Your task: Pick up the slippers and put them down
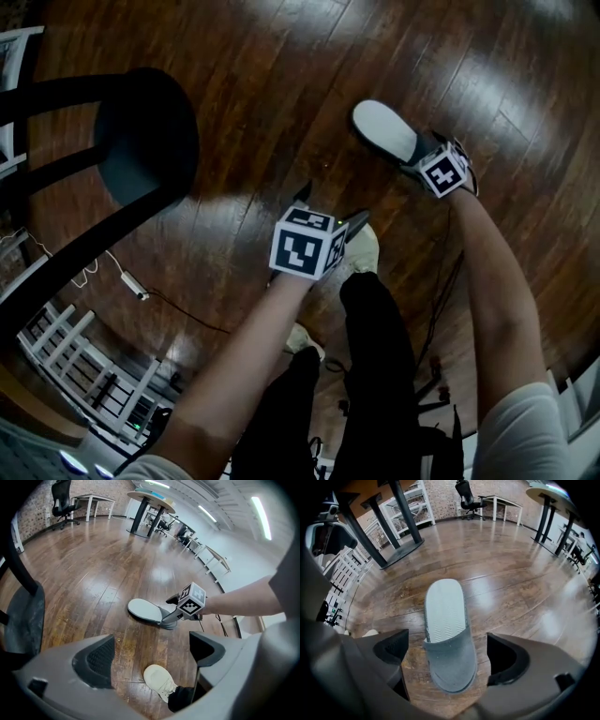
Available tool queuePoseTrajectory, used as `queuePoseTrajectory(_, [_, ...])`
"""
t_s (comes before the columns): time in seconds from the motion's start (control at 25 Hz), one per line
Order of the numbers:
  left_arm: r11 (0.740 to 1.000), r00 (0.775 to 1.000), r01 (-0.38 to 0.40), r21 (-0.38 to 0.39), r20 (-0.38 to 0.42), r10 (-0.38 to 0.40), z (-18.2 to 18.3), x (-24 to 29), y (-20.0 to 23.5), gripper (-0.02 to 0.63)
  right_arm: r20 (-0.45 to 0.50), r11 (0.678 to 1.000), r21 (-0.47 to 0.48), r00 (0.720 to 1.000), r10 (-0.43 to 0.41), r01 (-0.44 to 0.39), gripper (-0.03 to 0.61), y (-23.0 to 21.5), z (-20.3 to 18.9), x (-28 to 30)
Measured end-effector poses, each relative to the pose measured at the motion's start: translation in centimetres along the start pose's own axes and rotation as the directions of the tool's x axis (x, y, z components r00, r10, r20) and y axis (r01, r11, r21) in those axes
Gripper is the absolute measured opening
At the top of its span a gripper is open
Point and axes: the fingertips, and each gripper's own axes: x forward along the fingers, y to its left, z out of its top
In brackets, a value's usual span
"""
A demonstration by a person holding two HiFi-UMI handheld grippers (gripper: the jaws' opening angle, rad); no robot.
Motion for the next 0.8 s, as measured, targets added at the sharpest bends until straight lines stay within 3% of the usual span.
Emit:
queuePoseTrajectory(0.24, [1.0,1.0,0.008,-0.001,0.007,-0.008,0.3,-3.3,-2.1,0.497,0.01,0.998,-0.04,0.999,0.053,-0.052,0.534,2.5,0.8,-4.9])
queuePoseTrajectory(0.36, [1.0,1.0,0.001,-0.007,0.023,0.0,0.8,-5.8,-3.0,0.497,0.056,0.995,0.05,0.995,0.083,-0.086,0.518,4.1,1.6,-8.5])
queuePoseTrajectory(0.48, [1.0,1.0,0.006,-0.013,0.024,-0.006,0.1,-10.7,-5.6,0.497,0.148,0.973,0.161,0.979,0.143,-0.167,0.518,8.5,2.2,-15.0])
queuePoseTrajectory(0.56, [1.0,1.0,0.017,-0.014,0.025,-0.016,-0.5,-15.5,-7.9,0.497,0.253,0.929,0.263,0.948,0.194,-0.26,0.518,12.0,3.3,-21.3])
queuePoseTrajectory(0.68, [1.0,0.998,0.016,-0.017,0.059,-0.015,-0.5,-23.8,-10.8,0.497,0.462,0.846,0.337,0.855,0.233,-0.413,0.52,16.0,8.0,-32.3])
queuePoseTrajectory(0.8, [0.999,0.993,-0.003,-0.052,0.117,0.009,-1.1,-33.5,-13.5,0.497,0.561,0.849,0.242,0.782,0.272,-0.469,0.52,19.8,12.7,-44.5])
